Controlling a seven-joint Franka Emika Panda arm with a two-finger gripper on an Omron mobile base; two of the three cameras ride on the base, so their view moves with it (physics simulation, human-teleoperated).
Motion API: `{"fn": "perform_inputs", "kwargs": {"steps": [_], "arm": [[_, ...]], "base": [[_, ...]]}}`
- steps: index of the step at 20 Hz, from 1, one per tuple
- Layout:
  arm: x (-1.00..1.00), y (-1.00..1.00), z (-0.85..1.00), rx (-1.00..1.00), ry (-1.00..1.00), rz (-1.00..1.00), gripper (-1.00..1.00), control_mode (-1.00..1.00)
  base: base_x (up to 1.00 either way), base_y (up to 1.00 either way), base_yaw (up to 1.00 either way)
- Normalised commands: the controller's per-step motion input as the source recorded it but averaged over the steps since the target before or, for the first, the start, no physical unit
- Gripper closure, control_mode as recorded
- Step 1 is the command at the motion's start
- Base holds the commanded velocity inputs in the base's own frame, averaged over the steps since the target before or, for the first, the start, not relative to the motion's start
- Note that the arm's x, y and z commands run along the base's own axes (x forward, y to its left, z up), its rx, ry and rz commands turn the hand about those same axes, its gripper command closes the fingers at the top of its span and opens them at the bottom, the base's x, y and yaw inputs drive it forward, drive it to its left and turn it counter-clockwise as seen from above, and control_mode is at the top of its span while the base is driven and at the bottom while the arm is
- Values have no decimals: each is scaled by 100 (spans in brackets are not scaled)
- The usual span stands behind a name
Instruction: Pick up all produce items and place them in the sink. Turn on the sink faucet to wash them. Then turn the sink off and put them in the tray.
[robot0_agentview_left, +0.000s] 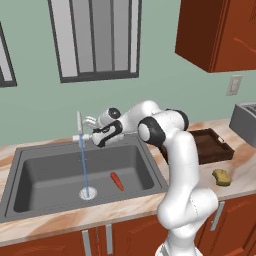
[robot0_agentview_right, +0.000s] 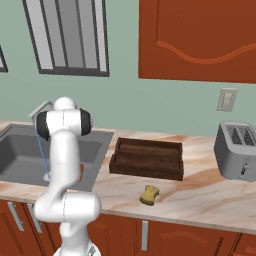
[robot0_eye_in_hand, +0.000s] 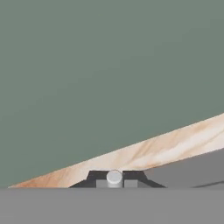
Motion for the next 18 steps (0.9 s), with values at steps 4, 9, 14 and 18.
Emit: {"fn": "perform_inputs", "kwargs": {"steps": [4,9,14,18], "arm": [[6,16,-8,0,-5,25,100,-100],[8,33,-8,0,-4,26,100,-100],[10,42,-6,0,-2,25,100,-100],[5,43,-5,0,0,24,100,-100]], "base": [[0,0,0],[0,0,0],[0,0,0],[0,0,0]]}}
